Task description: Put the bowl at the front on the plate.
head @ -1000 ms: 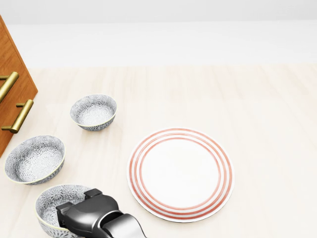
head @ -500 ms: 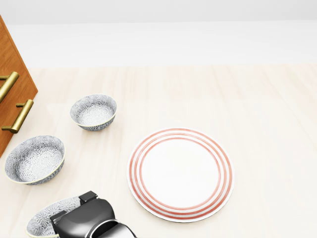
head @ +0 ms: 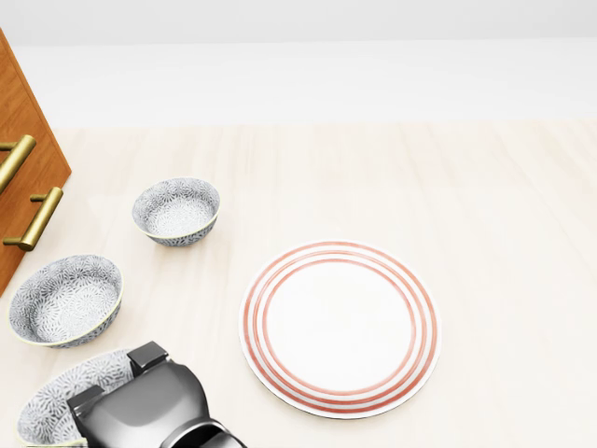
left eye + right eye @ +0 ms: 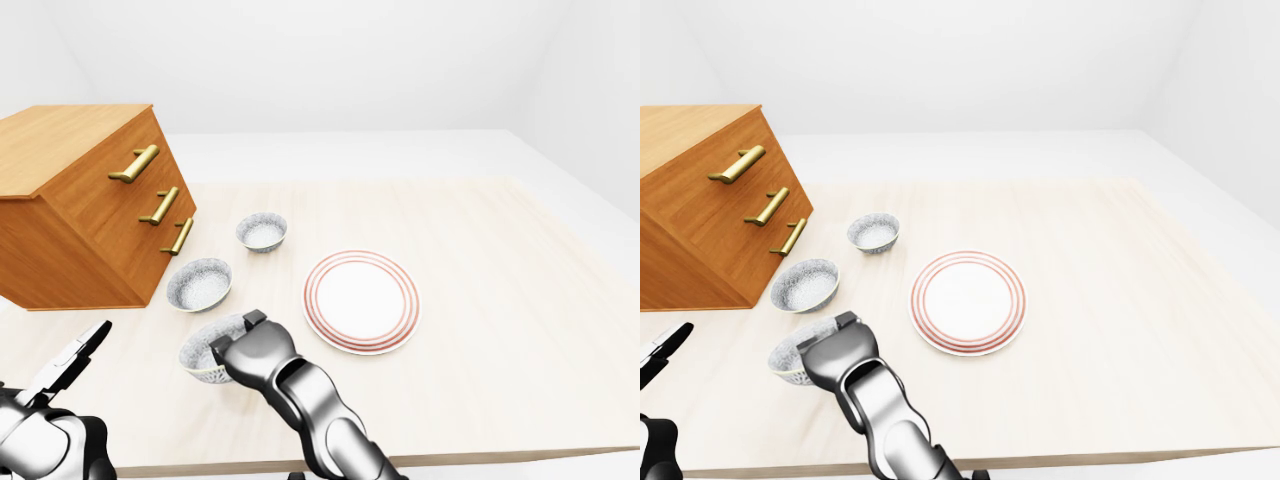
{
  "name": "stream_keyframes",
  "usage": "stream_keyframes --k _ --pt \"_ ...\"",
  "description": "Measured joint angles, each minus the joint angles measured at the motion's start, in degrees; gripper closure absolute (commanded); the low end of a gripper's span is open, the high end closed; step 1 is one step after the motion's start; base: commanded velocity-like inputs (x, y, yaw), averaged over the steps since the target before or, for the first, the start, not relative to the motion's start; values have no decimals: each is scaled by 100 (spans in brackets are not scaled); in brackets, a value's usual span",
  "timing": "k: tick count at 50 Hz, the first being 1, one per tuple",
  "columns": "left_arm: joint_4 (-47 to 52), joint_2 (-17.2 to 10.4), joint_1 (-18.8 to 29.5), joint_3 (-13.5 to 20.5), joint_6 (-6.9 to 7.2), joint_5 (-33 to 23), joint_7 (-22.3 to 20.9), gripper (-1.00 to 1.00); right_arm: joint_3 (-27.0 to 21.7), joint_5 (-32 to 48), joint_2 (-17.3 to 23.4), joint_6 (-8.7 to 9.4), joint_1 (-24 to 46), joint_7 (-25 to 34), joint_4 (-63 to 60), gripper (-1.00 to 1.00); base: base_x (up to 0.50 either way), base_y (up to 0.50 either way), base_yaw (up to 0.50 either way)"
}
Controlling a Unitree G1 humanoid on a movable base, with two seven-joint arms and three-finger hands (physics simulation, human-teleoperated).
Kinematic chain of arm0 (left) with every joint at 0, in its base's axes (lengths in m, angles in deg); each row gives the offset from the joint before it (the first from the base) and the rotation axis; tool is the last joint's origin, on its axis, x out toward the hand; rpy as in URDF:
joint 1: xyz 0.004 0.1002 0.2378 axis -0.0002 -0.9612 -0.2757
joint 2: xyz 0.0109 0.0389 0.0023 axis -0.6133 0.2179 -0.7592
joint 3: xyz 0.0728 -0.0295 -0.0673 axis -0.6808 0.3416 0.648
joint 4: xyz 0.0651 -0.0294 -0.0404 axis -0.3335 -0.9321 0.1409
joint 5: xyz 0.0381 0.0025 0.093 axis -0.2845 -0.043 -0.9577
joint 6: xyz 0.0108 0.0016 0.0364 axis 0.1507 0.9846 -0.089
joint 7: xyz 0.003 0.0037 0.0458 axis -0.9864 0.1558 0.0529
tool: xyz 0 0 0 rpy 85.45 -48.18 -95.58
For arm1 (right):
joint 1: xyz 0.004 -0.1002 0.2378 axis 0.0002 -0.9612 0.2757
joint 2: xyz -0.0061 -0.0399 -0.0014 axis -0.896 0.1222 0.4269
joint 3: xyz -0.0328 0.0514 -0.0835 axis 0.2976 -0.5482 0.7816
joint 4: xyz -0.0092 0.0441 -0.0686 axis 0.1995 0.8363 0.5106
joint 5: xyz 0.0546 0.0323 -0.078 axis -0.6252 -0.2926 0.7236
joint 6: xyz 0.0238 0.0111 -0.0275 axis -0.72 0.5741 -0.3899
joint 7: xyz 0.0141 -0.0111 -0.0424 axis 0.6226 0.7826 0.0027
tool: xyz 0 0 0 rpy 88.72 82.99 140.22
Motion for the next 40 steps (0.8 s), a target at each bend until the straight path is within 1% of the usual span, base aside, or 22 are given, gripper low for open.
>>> stream_keyframes --k 11,23,40 --pt "6 1 -1 -3 0 1 1 -100 98 164 133 0 -162 0 -601 100 0 0 0" --pt "4 12 -7 3 0 9 -1 -100 256 338 440 0 -460 0 -1374 100 0 0 0" --pt "37 11 -7 17 0 2 -9 -100 264 546 849 0 -811 0 -2514 100 0 0 0"
